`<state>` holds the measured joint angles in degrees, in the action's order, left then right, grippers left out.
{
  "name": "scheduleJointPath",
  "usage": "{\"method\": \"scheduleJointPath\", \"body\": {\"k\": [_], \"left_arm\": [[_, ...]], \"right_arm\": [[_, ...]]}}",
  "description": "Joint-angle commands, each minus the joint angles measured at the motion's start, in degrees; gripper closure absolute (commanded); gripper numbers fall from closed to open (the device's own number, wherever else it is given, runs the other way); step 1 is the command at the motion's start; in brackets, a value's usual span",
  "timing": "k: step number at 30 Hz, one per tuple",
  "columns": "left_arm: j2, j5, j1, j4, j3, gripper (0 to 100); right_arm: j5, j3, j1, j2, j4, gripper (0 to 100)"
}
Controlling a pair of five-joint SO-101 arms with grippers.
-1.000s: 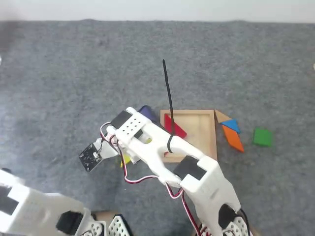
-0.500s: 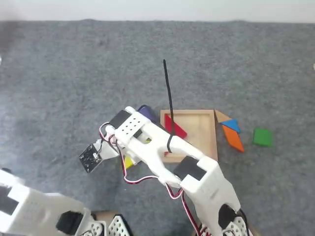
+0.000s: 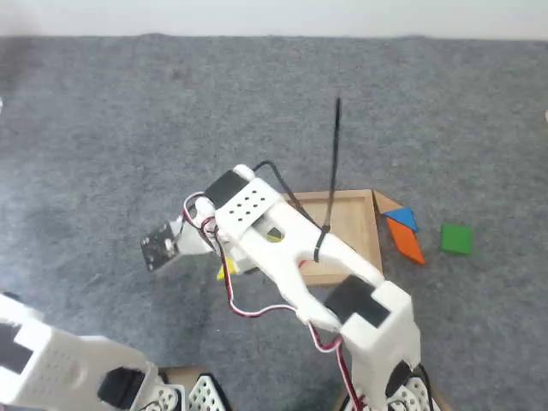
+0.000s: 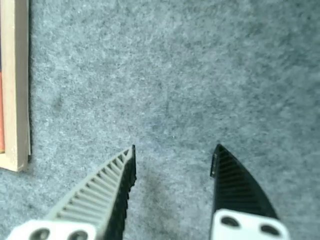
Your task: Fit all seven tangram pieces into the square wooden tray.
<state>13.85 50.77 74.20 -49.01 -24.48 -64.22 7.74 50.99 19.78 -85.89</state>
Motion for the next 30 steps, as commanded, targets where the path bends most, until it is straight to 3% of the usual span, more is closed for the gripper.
{"method": "scheduleJointPath", "body": {"k": [1, 20, 25, 30], "left_arm": [[0.35, 0.79, -0.26, 0.18, -0.4, 76], [0.35, 3.16, -1.14, 0.18, -0.4, 76], [0.35, 3.16, -2.2, 0.26, -0.13, 76], [0.35, 3.16, -3.34, 0.26, -0.4, 76]], "right_arm": [[5.71, 3.16, -0.48, -6.2, -0.31, 75.3], [43.08, 2.81, -20.44, -7.78, -0.84, 75.3], [59.87, 2.73, -25.19, -7.69, -0.84, 75.4], [83.6, 2.73, -25.63, -5.85, -0.22, 75.4]]}}
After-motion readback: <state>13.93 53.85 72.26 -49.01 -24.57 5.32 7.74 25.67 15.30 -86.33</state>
